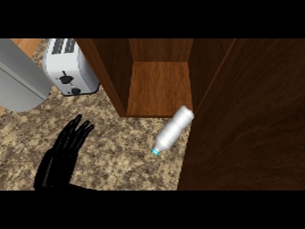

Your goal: Pick up the bottled water, place it into the cabinet and close the cabinet

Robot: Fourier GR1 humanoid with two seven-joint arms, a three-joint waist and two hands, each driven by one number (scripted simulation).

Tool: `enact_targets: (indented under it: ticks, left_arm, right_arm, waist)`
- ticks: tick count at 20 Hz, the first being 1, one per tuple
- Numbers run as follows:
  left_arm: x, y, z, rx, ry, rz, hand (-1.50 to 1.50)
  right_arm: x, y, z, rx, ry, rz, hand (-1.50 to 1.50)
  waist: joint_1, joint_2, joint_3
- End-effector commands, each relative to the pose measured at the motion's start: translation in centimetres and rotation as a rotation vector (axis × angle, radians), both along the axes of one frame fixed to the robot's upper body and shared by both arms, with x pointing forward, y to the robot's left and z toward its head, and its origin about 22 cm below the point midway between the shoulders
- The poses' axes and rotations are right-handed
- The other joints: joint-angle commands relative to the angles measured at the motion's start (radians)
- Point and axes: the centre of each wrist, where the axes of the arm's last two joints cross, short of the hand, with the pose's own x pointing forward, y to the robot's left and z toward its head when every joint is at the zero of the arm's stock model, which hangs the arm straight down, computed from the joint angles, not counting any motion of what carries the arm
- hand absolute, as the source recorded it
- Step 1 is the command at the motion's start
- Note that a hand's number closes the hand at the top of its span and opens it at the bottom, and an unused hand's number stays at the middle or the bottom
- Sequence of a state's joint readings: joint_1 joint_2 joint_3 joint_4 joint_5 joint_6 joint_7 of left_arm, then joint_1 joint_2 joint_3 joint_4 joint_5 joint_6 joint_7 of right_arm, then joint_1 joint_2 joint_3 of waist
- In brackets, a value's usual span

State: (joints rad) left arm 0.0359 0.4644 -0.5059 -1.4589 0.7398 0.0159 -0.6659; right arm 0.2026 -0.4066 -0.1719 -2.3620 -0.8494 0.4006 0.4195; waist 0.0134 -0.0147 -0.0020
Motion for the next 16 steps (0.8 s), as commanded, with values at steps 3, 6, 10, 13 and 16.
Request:
enact_targets:
  ticks: [3,6,10,13,16]
  left_arm:
    - [-3.4,6.7,1.3,0.143,-0.010,0.076,-1.50]
    - [-3.2,7.2,2.5,0.134,-0.045,0.068,-1.50]
    - [-3.8,8.6,3.8,0.153,-0.075,0.066,-1.50]
    - [-4.6,9.3,4.1,0.147,-0.047,0.044,-1.50]
    - [-5.2,9.1,5.0,0.130,-0.064,0.047,-1.50]
  right_arm:
    - [-3.6,4.3,3.0,-0.061,-0.093,0.086,1.50]
    - [-3.3,5.9,3.2,-0.051,-0.109,0.141,1.50]
    - [-2.4,7.9,3.2,-0.016,-0.103,0.192,1.50]
    - [-1.5,9.5,3.1,-0.033,-0.098,0.245,1.50]
    - [-1.0,11.2,3.3,-0.033,-0.092,0.291,1.50]
  waist:
    - [0.009,0.000,-0.001]
    - [0.004,0.000,-0.002]
    - [0.010,-0.005,-0.004]
    - [0.006,-0.005,-0.005]
    - [0.008,-0.013,-0.005]
